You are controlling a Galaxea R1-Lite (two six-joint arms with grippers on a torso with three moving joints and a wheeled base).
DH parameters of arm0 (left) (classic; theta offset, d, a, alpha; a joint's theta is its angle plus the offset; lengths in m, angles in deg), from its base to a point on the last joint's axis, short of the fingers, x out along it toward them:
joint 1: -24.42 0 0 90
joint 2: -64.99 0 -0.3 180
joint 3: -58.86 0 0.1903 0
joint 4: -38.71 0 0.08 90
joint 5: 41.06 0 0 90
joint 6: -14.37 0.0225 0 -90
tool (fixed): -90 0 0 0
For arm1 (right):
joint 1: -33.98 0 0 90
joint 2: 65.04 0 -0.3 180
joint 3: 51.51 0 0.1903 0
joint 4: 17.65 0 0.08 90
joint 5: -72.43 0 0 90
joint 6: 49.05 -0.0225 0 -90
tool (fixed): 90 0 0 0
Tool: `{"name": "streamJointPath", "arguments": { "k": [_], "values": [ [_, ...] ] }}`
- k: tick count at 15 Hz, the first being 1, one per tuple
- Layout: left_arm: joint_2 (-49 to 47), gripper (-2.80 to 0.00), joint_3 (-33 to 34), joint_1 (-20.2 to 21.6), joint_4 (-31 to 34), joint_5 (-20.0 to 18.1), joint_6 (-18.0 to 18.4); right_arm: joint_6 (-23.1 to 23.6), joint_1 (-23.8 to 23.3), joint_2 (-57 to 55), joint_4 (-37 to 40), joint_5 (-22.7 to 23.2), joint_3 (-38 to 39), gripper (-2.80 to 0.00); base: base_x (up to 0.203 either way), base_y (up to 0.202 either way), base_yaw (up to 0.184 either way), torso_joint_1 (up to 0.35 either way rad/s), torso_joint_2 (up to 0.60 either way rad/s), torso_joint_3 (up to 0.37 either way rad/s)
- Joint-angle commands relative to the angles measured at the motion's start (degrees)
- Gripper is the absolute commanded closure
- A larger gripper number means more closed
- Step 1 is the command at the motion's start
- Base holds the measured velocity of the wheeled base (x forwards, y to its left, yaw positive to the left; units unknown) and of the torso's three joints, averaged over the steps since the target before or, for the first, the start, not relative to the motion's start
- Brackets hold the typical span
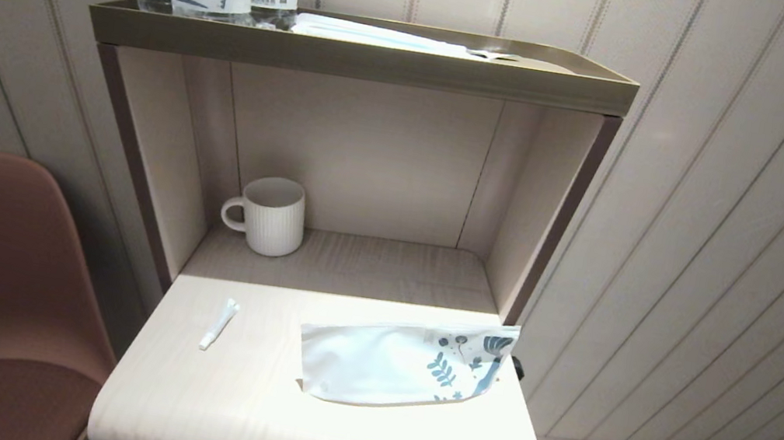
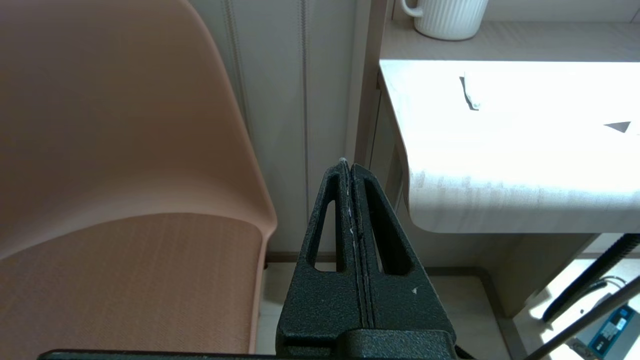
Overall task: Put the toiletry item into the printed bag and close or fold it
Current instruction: Pick up the storage bag
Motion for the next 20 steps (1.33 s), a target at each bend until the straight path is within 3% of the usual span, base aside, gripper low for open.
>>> {"name": "streamJointPath", "arguments": {
  "k": [1,3,5,7,10,14,15,17,18,19,20],
  "values": [
    [0.0,0.0,0.0,0.1,0.0,0.0,0.0,0.7,0.1,-0.1,0.0,0.2,-0.3,0.0,0.0,0.0,0.0,0.0,0.0,0.0],
    [0.0,0.0,0.0,0.0,0.0,0.0,-0.1,1.2,0.1,-0.1,0.3,0.0,-0.6,0.0,0.0,0.0,0.0,0.0,0.0,0.0],
    [0.0,0.0,0.0,0.0,0.0,0.0,0.0,2.3,0.1,-0.7,2.0,0.3,-6.7,0.0,0.0,0.0,0.0,0.0,0.0,0.0],
    [0.0,0.0,0.0,0.1,0.0,0.0,0.0,1.9,0.3,-6.7,6.7,2.3,-20.9,0.0,0.0,0.0,0.0,0.0,0.0,0.0],
    [0.0,0.0,0.0,0.0,0.0,0.0,0.0,-1.7,3.0,-26.4,13.1,4.1,-42.2,0.0,0.0,0.0,0.0,0.0,0.0,0.0],
    [0.0,0.0,0.0,0.0,0.0,0.0,0.0,-5.7,5.7,-50.1,18.0,8.1,-59.1,0.0,0.0,0.0,0.0,0.0,0.0,0.0],
    [0.0,0.0,0.0,0.0,0.0,0.0,0.0,-7.0,6.1,-53.9,18.8,13.1,-60.8,0.0,0.0,0.0,0.0,0.0,0.0,0.0],
    [0.0,0.0,0.0,0.0,0.0,0.0,0.0,-8.5,4.9,-58.9,21.2,31.3,-61.7,0.0,0.0,0.0,0.0,0.0,0.0,0.0],
    [0.0,0.0,0.0,0.0,0.0,0.0,0.0,-8.3,2.3,-61.6,22.1,40.8,-62.0,0.0,0.0,0.0,0.0,0.0,0.0,0.0],
    [0.0,0.0,0.0,0.1,0.0,0.0,0.0,-8.1,-1.5,-64.6,23.0,47.4,-62.6,0.0,0.0,0.0,0.0,0.0,0.0,0.0],
    [0.0,0.0,0.0,0.1,0.0,0.0,0.0,-7.7,-5.0,-67.3,25.1,51.1,-64.1,0.0,0.0,0.0,0.0,0.0,0.0,0.0]
  ]
}}
